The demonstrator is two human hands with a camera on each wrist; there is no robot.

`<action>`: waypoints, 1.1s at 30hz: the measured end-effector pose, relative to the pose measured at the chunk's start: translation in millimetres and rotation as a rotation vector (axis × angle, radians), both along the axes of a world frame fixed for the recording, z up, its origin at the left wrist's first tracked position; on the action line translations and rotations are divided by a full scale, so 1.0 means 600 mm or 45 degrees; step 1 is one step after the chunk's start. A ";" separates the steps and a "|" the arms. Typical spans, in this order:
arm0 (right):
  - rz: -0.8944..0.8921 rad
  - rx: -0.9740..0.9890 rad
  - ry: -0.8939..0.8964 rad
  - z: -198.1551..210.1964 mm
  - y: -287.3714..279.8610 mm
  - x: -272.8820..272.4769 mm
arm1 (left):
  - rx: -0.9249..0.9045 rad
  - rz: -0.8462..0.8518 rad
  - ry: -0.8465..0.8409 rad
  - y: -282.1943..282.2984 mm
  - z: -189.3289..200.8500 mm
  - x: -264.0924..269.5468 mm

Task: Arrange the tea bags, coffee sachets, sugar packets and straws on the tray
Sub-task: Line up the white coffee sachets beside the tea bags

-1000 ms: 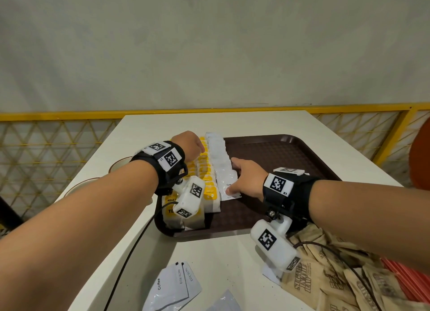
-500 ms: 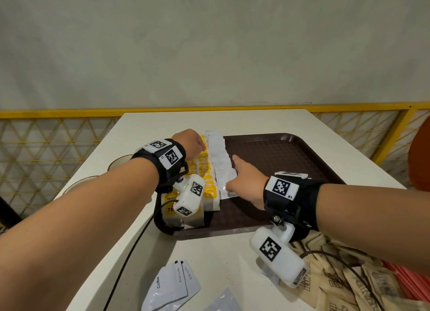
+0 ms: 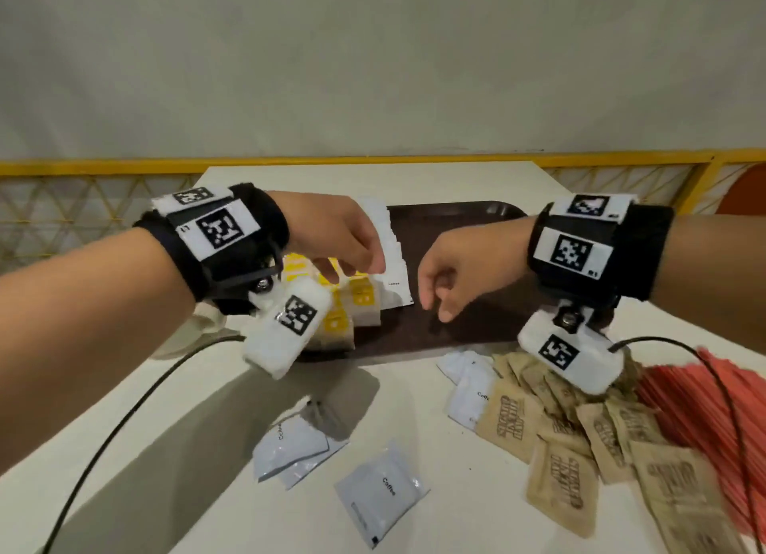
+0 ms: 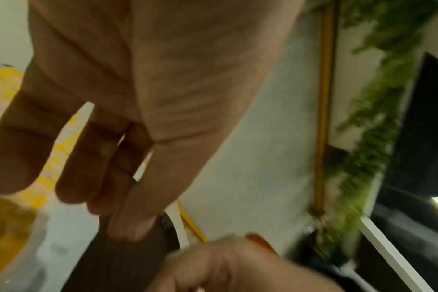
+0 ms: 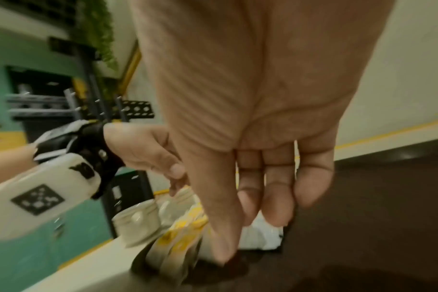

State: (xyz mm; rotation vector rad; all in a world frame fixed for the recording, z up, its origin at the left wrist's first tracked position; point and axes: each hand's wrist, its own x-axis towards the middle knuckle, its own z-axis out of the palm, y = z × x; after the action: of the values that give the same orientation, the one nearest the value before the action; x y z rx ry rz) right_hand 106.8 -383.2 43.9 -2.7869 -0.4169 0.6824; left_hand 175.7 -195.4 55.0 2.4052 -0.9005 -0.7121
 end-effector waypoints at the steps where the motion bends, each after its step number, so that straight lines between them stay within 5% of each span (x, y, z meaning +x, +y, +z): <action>1: 0.103 -0.098 0.023 -0.003 0.005 -0.017 | 0.069 -0.171 -0.024 0.003 0.003 -0.031; 6: 0.388 -0.459 -0.023 -0.049 0.026 -0.073 | 0.384 -0.732 -0.064 0.017 -0.052 -0.146; 12: 0.442 -0.616 -0.141 -0.071 0.023 -0.073 | 0.480 -0.661 -0.243 0.025 -0.122 -0.176; 23: 0.505 -0.464 -0.202 -0.089 0.047 -0.050 | 0.387 -0.714 -0.197 0.012 -0.128 -0.178; 26: 0.393 -0.361 -0.281 -0.055 0.036 -0.054 | 0.243 -0.572 -0.157 0.042 -0.111 -0.164; 30: 0.320 -0.521 -0.153 -0.034 0.003 -0.067 | 0.084 -0.360 -0.097 0.112 -0.088 -0.139; 33: 0.302 -0.611 -0.055 -0.057 -0.004 -0.084 | 0.183 -0.286 -0.163 0.150 -0.097 -0.139</action>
State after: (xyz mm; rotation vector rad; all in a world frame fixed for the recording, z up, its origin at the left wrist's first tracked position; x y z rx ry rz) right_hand 56.3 -385.5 9.9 -3.2390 -0.6793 0.8742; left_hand 92.3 -105.6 -2.9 2.5240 -1.2247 -0.7327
